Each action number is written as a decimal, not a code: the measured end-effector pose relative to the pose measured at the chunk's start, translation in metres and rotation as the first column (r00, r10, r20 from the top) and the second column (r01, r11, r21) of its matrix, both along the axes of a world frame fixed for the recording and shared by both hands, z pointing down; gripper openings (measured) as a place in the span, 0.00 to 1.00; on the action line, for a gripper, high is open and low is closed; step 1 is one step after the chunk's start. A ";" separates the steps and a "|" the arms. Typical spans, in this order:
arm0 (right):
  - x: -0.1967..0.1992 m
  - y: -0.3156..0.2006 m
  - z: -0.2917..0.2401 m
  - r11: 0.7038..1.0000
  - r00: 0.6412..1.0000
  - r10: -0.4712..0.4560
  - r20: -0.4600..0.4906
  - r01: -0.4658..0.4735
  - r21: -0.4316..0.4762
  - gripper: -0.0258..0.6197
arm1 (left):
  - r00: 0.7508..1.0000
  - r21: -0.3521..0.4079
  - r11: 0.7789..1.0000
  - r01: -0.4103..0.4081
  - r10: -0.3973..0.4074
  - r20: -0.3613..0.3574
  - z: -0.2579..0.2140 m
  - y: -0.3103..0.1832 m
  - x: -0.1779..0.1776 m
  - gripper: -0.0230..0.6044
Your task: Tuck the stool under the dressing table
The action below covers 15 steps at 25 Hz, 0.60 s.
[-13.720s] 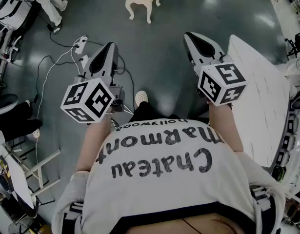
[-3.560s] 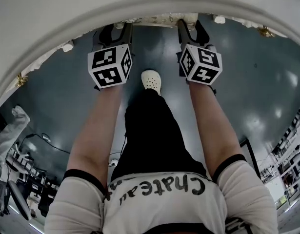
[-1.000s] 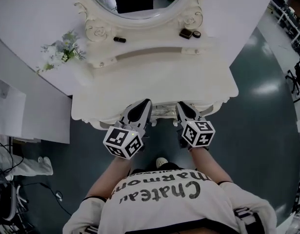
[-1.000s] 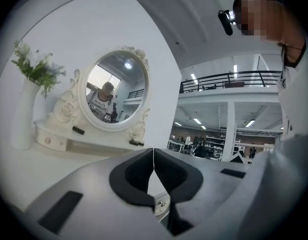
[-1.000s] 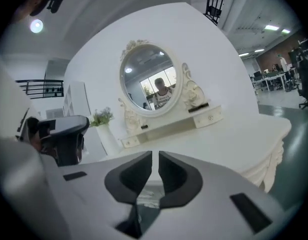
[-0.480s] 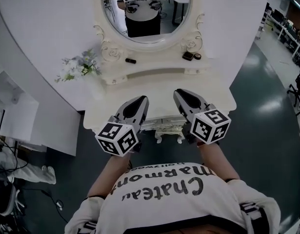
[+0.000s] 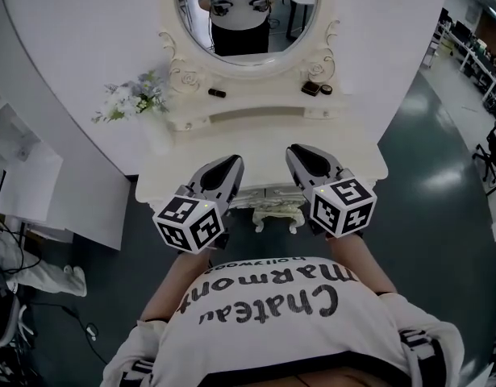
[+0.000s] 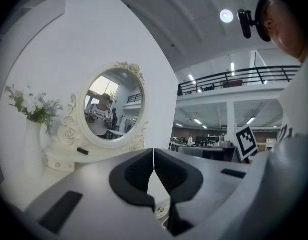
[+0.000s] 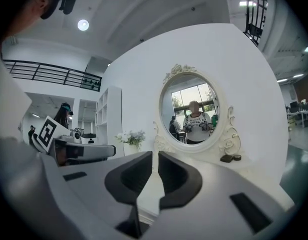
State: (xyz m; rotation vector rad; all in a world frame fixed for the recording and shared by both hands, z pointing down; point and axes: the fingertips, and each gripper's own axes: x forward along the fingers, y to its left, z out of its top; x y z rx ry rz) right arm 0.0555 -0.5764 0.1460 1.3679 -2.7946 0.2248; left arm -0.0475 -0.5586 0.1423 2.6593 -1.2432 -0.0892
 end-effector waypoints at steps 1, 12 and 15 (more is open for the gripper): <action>0.001 0.000 0.002 1.000 1.000 0.004 -0.002 -0.004 -0.003 0.12 | 1.000 -0.003 1.000 -0.001 0.001 0.002 0.002 0.001 0.001 0.08; 0.017 -0.009 0.034 0.997 1.000 0.021 -0.019 -0.022 -0.070 0.12 | 1.000 -0.029 0.999 -0.015 0.016 0.026 0.020 0.003 0.009 0.08; 0.019 -0.012 0.039 0.997 0.999 0.021 -0.030 -0.023 -0.076 0.12 | 1.000 -0.040 0.999 -0.010 0.011 0.027 0.025 -0.001 0.009 0.08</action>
